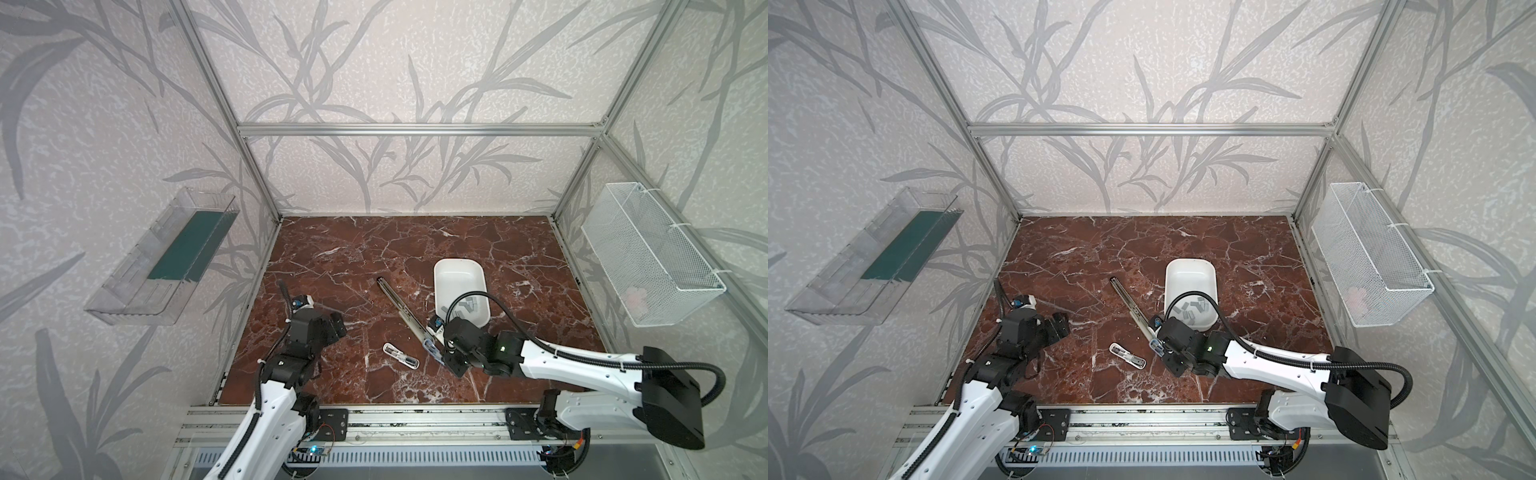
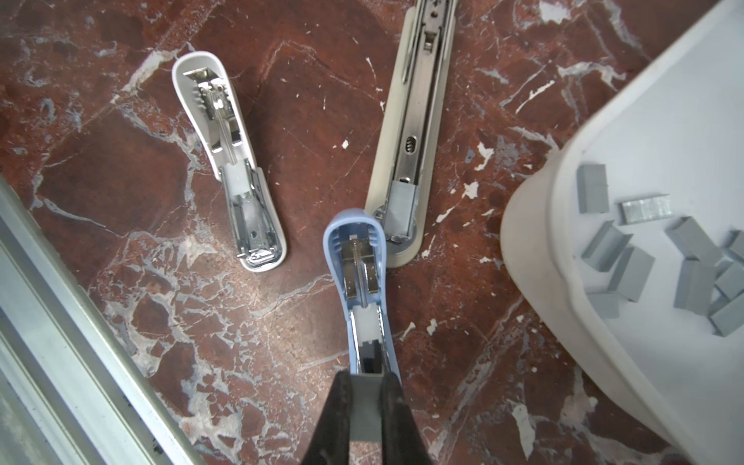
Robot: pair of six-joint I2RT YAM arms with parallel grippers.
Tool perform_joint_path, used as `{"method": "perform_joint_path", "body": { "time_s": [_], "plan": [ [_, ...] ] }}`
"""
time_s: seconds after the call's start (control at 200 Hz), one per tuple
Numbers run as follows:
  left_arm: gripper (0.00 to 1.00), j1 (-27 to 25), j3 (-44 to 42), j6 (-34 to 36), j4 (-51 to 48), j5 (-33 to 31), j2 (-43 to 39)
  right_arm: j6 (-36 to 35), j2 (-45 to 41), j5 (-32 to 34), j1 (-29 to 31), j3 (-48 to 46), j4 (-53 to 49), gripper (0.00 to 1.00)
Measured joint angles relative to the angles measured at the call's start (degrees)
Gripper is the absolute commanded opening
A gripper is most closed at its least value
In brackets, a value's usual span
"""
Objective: Load the staples into the stapler
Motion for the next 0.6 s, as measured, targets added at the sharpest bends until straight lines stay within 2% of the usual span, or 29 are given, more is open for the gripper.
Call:
{"method": "perform_joint_path", "body": {
  "time_s": [0.17,0.335,0.475,0.6],
  "plan": [
    [0.92,0.04,0.00,2.23,2.60,7.93,2.27,-0.46,2.01,-2.03,0.00,0.00,0.76,0.08],
    [0.94,0.04,-0.22,2.78,4.02,16.52,-0.72,-0.44,2.99,-2.38,0.00,0.00,1.51,0.08],
    [0.94,0.02,-2.12,2.05,5.09,20.24,-4.72,0.17,4.00,-1.90,0.00,0.00,1.42,0.08],
    [0.96,0.02,-2.82,1.95,5.09,20.87,-5.64,1.03,5.25,-0.98,-0.11,0.24,1.14,0.07]
  ]
}}
